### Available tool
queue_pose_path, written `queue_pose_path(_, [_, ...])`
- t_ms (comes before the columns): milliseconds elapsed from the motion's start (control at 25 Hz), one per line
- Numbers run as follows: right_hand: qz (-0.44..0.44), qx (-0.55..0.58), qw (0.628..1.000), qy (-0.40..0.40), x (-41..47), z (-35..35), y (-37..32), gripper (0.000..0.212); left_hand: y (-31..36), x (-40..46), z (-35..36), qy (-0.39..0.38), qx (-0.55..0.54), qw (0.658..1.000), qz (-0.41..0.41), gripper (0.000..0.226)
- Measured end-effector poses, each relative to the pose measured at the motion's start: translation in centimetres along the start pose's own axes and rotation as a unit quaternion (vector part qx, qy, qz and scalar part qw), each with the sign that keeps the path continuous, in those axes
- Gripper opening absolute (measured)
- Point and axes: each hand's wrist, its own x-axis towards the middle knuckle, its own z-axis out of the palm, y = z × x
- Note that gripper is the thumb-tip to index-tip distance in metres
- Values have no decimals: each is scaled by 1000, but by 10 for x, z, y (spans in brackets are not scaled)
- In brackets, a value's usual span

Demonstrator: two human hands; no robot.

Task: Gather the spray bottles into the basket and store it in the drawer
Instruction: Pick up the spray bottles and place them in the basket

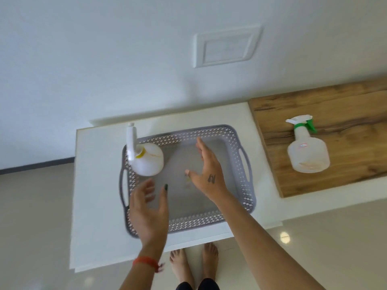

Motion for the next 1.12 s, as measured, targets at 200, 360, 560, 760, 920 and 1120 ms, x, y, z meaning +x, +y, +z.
queue_pose_path(200, [27, -15, 993, 116, -21, -103, 15, 78, 77, -50, 85, -179, -65, 981, 35, 28])
queue_pose_path(360, [45, -55, 958, 277, -29, -177, 38, 62, 126, -73, 158, -290, -95, 951, 42, 31])
queue_pose_path(560, [175, -108, 905, 373, -9, -237, 90, 70, 150, -97, 241, -414, -45, 909, -27, 43])
queue_pose_path(760, [238, -49, 934, 261, 2, -231, 123, 78, 146, -106, 273, -467, -26, 863, -190, 45])
queue_pose_path(920, [224, 6, 931, 289, -4, -226, 114, 72, 150, -105, 261, -465, -53, 862, -195, 46])
queue_pose_path(1120, [148, 69, 939, 304, -6, -210, 63, 68, 159, -83, 218, -422, -130, 881, -169, 46])
